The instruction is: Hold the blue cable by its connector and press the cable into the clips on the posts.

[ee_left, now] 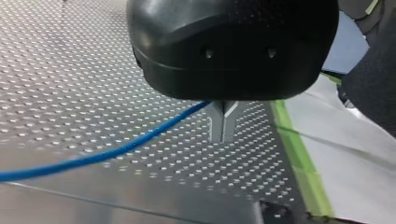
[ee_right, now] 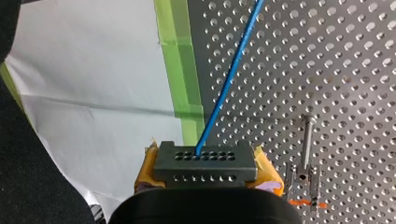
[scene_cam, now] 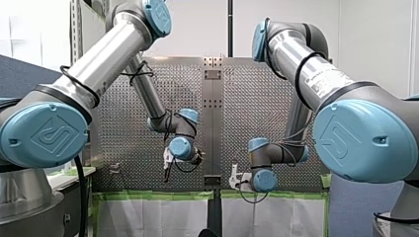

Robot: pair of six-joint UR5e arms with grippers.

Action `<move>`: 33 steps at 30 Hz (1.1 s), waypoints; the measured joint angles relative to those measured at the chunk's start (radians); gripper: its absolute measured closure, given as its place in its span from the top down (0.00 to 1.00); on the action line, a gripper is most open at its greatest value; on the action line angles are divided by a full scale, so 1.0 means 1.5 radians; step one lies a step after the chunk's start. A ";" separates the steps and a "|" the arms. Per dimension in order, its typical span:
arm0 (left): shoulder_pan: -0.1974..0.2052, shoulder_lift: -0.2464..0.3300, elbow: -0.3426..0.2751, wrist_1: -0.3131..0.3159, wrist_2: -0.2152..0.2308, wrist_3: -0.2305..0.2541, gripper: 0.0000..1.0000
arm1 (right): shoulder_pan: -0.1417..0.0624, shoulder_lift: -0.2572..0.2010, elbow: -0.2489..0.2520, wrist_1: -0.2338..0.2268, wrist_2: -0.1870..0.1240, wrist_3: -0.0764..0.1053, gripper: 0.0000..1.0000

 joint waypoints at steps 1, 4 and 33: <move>0.000 -0.004 0.000 0.001 0.000 0.000 0.00 | -0.001 0.000 0.000 0.000 0.002 0.000 0.00; -0.004 -0.012 0.005 0.003 -0.002 -0.002 0.00 | -0.002 -0.001 0.004 -0.002 0.011 0.000 0.00; -0.090 -0.112 0.126 -0.021 -0.046 -0.017 0.00 | -0.073 -0.055 0.114 -0.132 0.010 0.011 0.00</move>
